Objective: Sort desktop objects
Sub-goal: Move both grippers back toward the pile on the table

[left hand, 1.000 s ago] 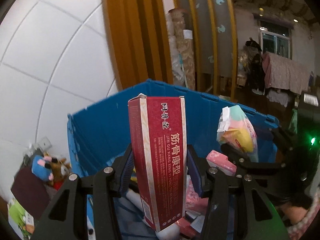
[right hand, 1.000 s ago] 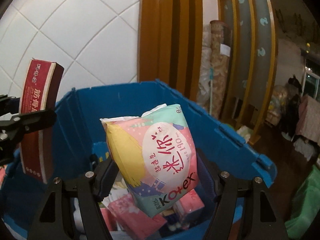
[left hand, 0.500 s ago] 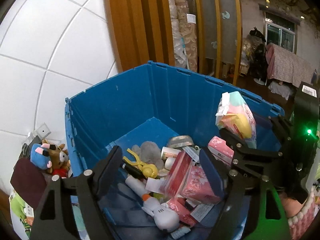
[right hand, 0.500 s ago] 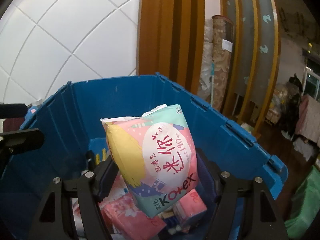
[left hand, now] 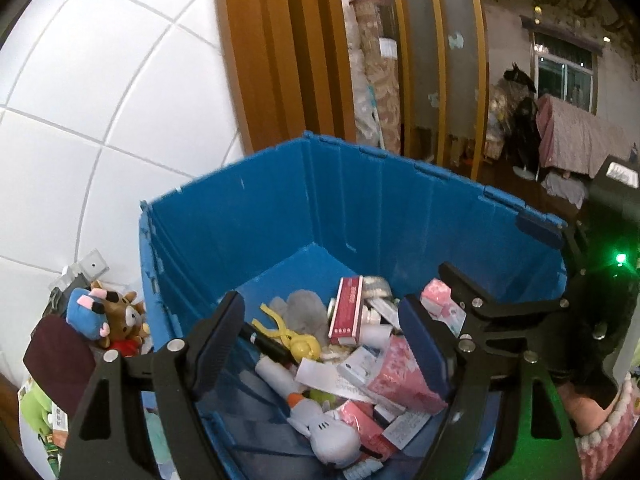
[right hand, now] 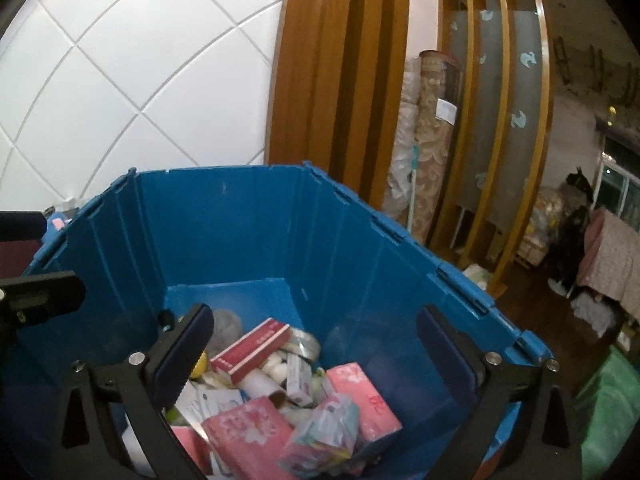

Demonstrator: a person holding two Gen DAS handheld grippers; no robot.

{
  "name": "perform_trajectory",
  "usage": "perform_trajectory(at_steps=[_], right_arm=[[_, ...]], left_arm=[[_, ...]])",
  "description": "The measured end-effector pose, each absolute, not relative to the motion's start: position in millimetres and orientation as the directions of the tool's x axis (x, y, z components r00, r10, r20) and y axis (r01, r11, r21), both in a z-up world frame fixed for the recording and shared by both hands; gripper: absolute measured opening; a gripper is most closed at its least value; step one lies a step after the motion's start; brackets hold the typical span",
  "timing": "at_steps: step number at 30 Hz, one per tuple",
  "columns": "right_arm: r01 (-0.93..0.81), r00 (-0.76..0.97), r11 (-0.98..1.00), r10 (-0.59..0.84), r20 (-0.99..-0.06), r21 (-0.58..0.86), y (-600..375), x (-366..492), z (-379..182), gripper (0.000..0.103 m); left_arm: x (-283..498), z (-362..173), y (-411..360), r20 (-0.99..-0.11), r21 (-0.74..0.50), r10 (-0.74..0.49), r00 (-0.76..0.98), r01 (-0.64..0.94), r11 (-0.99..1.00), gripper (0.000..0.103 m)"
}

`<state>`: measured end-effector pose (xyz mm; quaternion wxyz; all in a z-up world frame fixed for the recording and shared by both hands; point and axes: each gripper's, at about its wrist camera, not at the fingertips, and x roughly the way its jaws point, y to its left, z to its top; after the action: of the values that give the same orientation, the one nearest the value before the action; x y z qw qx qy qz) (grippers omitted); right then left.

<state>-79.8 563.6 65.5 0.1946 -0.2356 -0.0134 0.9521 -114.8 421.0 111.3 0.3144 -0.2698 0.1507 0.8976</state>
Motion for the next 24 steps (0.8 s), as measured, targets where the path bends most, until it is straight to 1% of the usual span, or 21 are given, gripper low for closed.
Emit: perform_trajectory(at_steps=[3, 7, 10, 12, 17, 19, 24], right_arm=[[-0.372, -0.816, -0.919, 0.389, -0.428, -0.128, 561.5, -78.6, 65.4, 0.103], [-0.388, -0.808, -0.909, 0.415, -0.419, -0.153, 558.2, -78.3, 63.7, 0.103], [-0.400, -0.789, -0.903, 0.425, -0.442, -0.155, 558.9, -79.9, 61.1, 0.103], [-0.395, -0.789, -0.907, 0.416, -0.452, -0.146, 557.6, -78.5, 58.9, 0.103], [-0.364, -0.784, -0.923, 0.376, -0.495, -0.125, 543.0, -73.5, 57.2, 0.103], [-0.359, -0.795, -0.925, 0.373, -0.478, -0.124, 533.6, -67.5, 63.4, 0.103], [-0.327, -0.869, -0.941, 0.333, -0.366, -0.081, 498.0, -41.4, 100.9, 0.103]], left_arm=[[-107.8, 118.4, 406.4, -0.517, 0.073, 0.507, -0.689, -0.626, -0.776, 0.079], [-100.9, 124.8, 388.7, -0.464, 0.052, 0.521, -0.717, -0.609, -0.792, 0.080], [-93.8, 128.6, 373.7, -0.418, 0.055, 0.510, -0.752, -0.581, -0.812, 0.085], [-91.4, 131.1, 362.1, -0.393, 0.048, 0.502, -0.770, -0.563, -0.825, 0.092], [-90.3, 136.4, 327.3, -0.339, 0.005, 0.478, -0.810, -0.510, -0.860, 0.094], [-90.9, 136.4, 312.5, -0.333, -0.020, 0.488, -0.807, -0.512, -0.859, 0.094], [-91.1, 136.0, 270.1, -0.315, -0.037, 0.463, -0.829, -0.476, -0.879, 0.094]])
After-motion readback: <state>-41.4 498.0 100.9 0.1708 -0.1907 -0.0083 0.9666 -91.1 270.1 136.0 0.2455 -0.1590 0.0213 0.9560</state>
